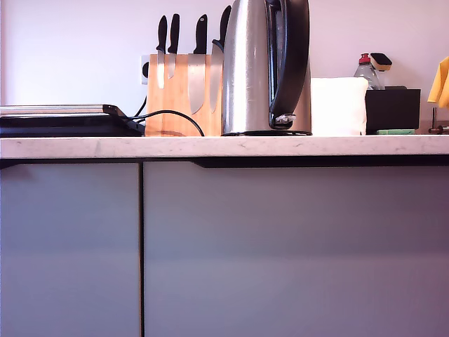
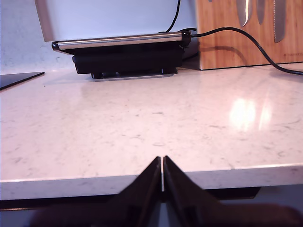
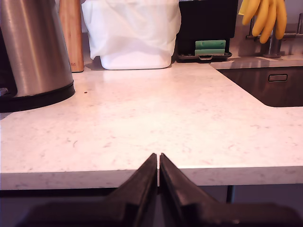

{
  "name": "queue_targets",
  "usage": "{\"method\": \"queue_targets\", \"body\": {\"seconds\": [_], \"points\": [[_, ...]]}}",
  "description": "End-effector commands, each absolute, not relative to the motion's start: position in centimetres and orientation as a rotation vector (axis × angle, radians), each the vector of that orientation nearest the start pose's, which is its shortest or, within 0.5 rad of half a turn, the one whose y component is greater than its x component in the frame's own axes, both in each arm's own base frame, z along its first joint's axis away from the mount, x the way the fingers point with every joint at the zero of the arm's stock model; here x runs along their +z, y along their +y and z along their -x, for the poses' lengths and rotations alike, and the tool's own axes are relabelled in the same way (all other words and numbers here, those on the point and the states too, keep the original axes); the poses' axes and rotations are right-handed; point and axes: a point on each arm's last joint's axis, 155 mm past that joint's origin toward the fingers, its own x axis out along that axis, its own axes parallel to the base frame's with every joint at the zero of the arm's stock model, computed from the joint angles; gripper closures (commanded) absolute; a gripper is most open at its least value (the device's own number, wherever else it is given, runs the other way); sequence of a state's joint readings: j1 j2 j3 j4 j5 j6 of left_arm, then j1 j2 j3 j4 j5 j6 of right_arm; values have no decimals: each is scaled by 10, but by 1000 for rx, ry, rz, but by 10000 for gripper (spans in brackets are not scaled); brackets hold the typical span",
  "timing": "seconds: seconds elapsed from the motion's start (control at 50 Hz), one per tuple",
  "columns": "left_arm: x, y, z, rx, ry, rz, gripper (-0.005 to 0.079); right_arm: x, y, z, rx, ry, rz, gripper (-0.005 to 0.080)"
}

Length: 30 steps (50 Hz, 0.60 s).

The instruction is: Switch the kettle on

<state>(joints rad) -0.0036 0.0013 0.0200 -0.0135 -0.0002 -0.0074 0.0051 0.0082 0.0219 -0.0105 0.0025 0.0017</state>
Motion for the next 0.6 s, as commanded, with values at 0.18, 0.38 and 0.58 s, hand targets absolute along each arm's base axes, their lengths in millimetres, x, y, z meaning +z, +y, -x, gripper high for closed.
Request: {"method": "queue_targets", "body": {"seconds": [0.18,0.38,0.58], "points": [[207,-7,-244,-24,28,105,762,232,33,-235,124,-103,-40,763],[205,-29,-242,-140,43,131,762,238,33,-234,124,-125,-44,763],[221,-37,-241,-189,-17,129,761,251,46,-230,202,-173,-47,763]]}}
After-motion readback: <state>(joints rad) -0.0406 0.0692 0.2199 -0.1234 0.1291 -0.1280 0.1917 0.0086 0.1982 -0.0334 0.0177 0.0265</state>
